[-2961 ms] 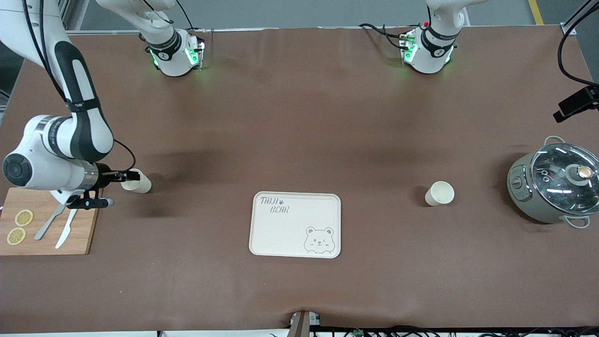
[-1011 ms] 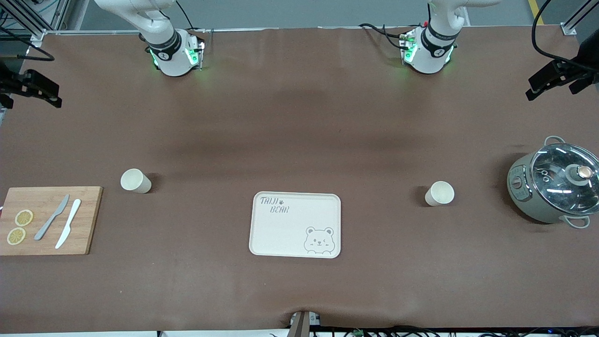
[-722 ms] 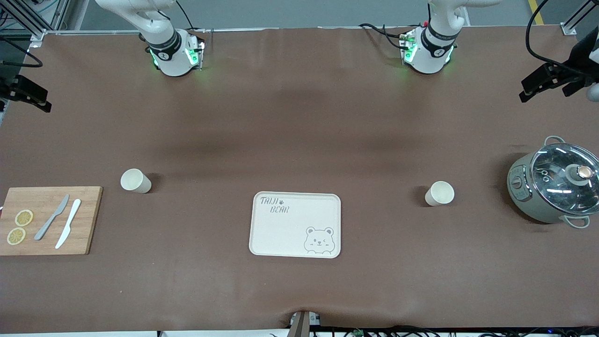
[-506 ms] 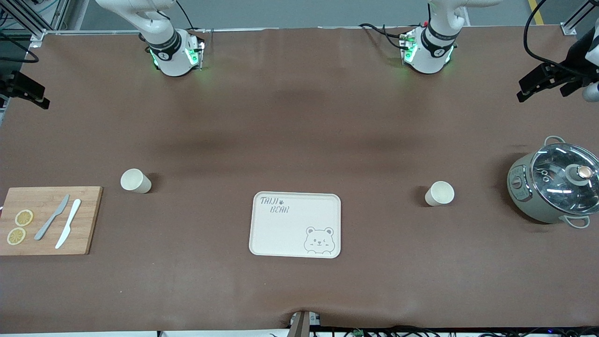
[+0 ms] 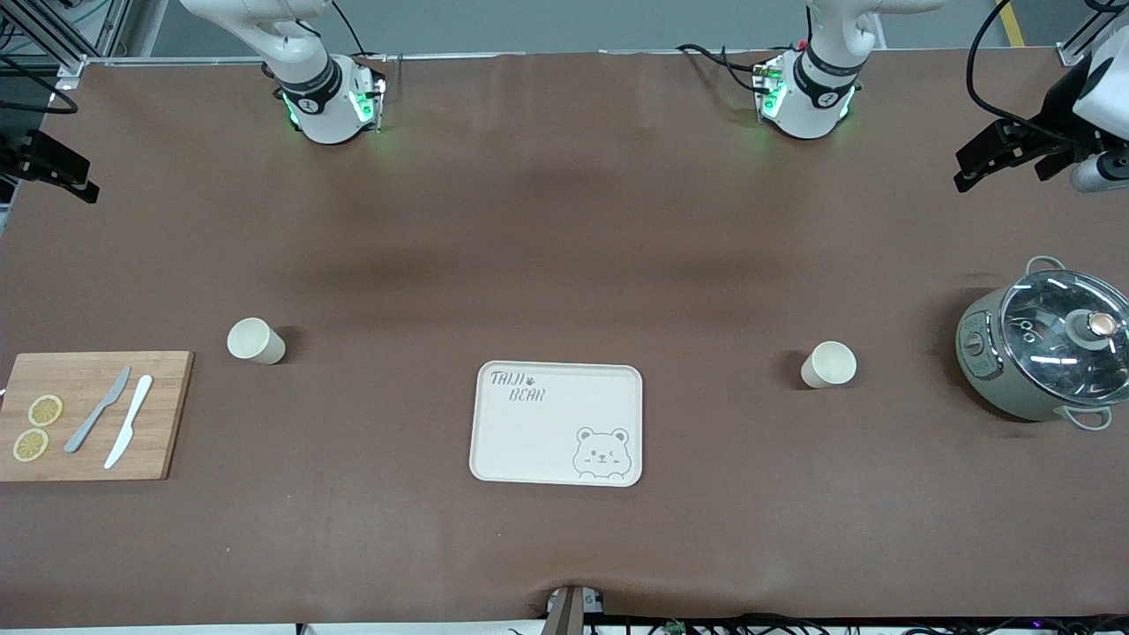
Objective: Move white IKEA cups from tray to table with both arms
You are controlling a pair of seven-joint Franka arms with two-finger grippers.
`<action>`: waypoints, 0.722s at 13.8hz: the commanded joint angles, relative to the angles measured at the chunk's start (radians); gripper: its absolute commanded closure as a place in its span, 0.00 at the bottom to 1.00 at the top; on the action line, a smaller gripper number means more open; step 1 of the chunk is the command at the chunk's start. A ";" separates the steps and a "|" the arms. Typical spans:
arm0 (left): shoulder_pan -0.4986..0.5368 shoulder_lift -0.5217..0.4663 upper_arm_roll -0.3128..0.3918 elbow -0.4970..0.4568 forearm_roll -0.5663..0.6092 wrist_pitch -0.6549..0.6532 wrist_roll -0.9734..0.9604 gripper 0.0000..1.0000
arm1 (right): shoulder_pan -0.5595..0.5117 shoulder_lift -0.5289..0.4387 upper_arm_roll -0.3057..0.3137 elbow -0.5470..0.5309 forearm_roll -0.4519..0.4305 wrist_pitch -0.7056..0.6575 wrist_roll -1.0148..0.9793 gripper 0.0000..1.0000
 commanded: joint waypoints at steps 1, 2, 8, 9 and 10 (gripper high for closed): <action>0.002 -0.012 -0.005 0.007 0.004 -0.010 -0.013 0.00 | -0.011 -0.019 0.004 -0.015 0.020 0.008 -0.001 0.00; 0.002 -0.012 -0.005 0.009 0.004 -0.010 -0.011 0.00 | -0.012 -0.019 0.004 -0.013 0.020 0.008 -0.001 0.00; 0.002 0.032 -0.005 0.065 0.006 -0.002 0.001 0.00 | -0.016 -0.021 0.001 -0.012 0.079 0.002 0.007 0.00; 0.001 0.046 -0.005 0.079 0.006 -0.002 0.001 0.00 | -0.014 -0.021 0.002 -0.012 0.076 0.002 0.007 0.00; -0.001 0.051 -0.005 0.081 0.006 -0.003 0.000 0.00 | -0.013 -0.021 0.002 -0.012 0.078 0.001 0.008 0.00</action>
